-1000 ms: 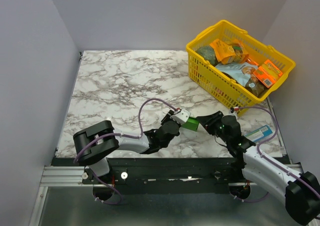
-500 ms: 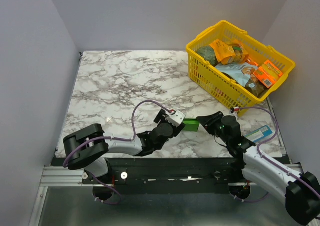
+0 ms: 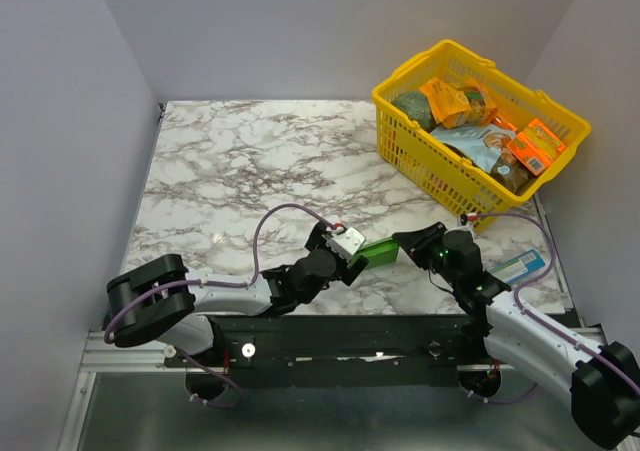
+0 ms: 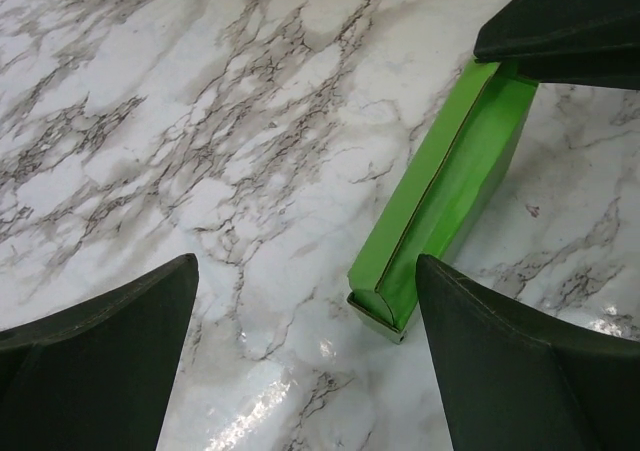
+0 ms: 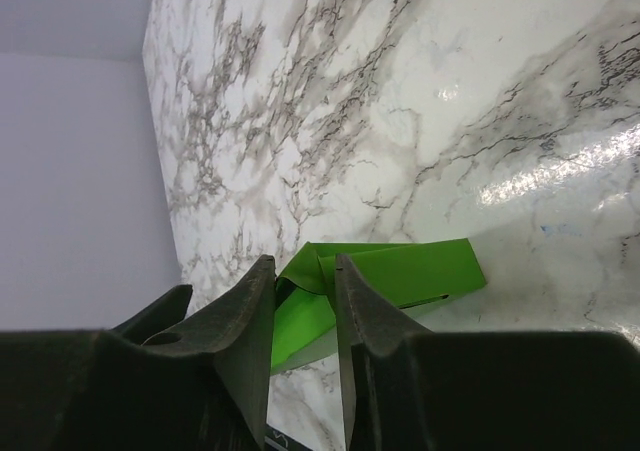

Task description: Fold the paper box

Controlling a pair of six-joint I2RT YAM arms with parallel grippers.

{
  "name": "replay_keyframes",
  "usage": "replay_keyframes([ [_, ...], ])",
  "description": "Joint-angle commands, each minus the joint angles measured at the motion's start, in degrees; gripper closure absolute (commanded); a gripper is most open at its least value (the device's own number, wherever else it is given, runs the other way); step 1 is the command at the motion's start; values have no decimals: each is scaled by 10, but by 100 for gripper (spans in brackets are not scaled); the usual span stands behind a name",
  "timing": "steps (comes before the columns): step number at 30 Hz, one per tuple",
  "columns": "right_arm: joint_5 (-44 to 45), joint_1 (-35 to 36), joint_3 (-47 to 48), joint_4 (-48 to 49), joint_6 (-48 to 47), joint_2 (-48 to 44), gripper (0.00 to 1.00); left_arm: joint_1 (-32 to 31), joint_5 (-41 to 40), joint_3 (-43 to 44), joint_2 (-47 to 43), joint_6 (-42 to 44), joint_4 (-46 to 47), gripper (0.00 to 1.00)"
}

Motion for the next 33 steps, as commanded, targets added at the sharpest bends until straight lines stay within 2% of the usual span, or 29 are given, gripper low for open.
replay_keyframes([
  [1, 5, 8, -23, -60, -9, 17, 92, -7, 50, -21, -20, -15, -47, 1],
  [18, 1, 9, -23, -59, -16, 20, 94, 0, 78, -15, -35, -50, -37, 1],
  [26, 3, 11, -22, -66, -17, 23, 96, 68, 138, -5, -131, -225, -49, 1],
  [31, 5, 11, -21, -73, -20, 23, 97, 102, 152, 7, -141, -339, -85, 1],
  [33, 5, 12, -21, -74, -21, 23, 97, 116, 165, 6, -136, -353, -86, 2],
])
